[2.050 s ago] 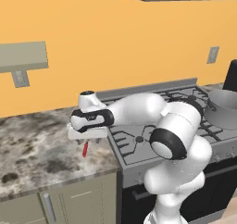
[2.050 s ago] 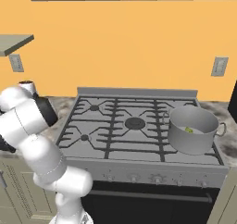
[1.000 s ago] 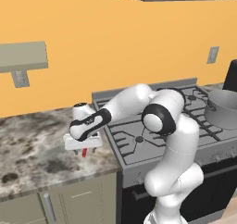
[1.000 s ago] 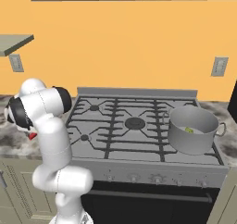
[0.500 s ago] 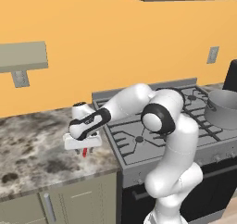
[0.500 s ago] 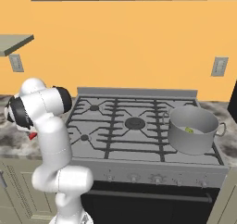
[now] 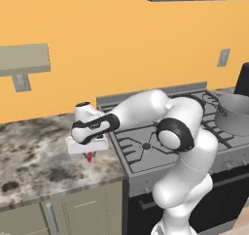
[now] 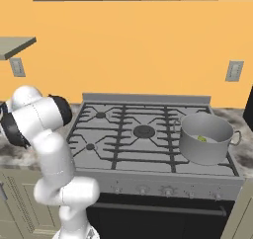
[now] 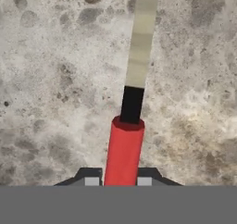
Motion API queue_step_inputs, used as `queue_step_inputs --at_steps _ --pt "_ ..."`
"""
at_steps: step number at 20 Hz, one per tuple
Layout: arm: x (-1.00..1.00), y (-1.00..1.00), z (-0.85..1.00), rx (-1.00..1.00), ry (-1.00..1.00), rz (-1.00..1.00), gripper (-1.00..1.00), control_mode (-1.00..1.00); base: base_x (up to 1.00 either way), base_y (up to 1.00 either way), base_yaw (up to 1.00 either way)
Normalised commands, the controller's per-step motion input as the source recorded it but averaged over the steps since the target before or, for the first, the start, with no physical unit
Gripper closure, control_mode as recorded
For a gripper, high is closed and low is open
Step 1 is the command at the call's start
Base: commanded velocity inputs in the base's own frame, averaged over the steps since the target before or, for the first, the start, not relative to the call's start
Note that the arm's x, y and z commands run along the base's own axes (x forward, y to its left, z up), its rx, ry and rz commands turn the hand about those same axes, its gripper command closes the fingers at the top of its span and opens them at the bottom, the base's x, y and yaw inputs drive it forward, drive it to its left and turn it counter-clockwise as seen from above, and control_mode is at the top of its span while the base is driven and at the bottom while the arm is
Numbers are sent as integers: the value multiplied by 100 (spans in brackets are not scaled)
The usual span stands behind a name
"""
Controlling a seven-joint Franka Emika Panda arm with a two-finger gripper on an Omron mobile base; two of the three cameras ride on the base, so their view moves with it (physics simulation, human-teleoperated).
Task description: Put the tomato and lemon wedge in the pot. Retrieve the spatula and lightly stir the vegetables in the pot.
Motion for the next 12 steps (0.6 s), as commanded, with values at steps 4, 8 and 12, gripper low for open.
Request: queue_step_inputs --at_steps 4,8,12 --pt "-92 -83 100 13 -9 0 100 -100 0 0 0" --pt "-66 -100 100 3 0 0 100 -100 0 0 0" --pt "-34 -94 98 -2 7 1 100 -100 0 0 0"
